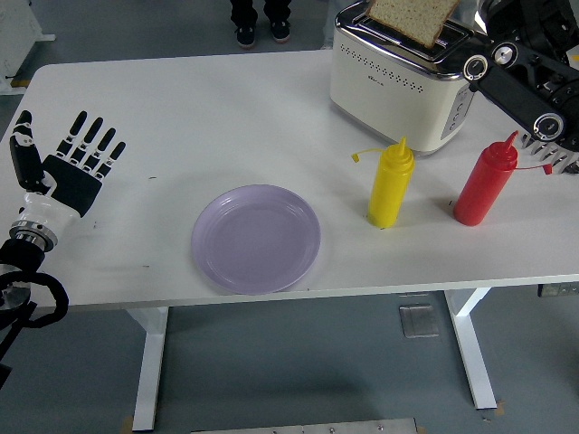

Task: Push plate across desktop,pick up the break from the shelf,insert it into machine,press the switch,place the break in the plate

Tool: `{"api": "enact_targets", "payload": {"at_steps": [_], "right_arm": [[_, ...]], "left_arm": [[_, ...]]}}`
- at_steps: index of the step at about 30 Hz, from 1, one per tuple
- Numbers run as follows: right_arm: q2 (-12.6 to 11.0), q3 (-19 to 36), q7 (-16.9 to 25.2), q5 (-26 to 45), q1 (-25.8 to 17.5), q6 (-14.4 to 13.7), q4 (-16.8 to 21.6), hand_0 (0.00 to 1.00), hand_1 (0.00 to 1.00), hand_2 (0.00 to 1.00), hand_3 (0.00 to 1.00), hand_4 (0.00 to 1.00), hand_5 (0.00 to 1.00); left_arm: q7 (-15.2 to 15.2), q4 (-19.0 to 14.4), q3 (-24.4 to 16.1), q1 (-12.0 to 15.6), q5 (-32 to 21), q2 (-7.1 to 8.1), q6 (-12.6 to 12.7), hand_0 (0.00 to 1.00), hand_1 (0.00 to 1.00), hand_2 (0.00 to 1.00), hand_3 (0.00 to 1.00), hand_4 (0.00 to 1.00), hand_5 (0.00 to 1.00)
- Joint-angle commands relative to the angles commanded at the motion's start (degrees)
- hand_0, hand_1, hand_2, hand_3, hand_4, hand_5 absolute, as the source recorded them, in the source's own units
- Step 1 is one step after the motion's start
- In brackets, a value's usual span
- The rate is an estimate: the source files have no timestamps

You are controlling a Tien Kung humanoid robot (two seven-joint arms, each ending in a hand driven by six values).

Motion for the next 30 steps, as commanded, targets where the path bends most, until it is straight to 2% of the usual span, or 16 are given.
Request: {"api": "enact_targets", "payload": {"at_steps": [10, 17, 30], "right_arm": [[1.4, -2.7, -0.2, -1.5, 0.4, -0.6, -4.2, 0.442, 0.509, 0.515, 0.429, 0.147, 0.002], [2.5, -3.4, 0.4, -6.9, 0.6, -2.2, -6.7, 0.429, 0.508, 0.518, 0.432, 0.140, 0.002], [4.1, -6.2, 1.2, -8.4, 0.7, -2.9, -8.5, 0.434, 0.508, 0.519, 0.435, 0.146, 0.002]], "left_arm": [[0.0, -0.1, 0.2, 0.0, -0.2, 0.26, -0.1, 0.831, 0.759, 0.712, 0.695, 0.800, 0.998], [-0.1, -0.1, 0.4, -0.1, -0.4, 0.37, -0.2, 0.832, 0.759, 0.712, 0.695, 0.799, 0.998], [-0.1, 0.0, 0.6, 0.0, -0.5, 0.50, -0.1, 0.832, 0.760, 0.711, 0.695, 0.800, 0.998]]}}
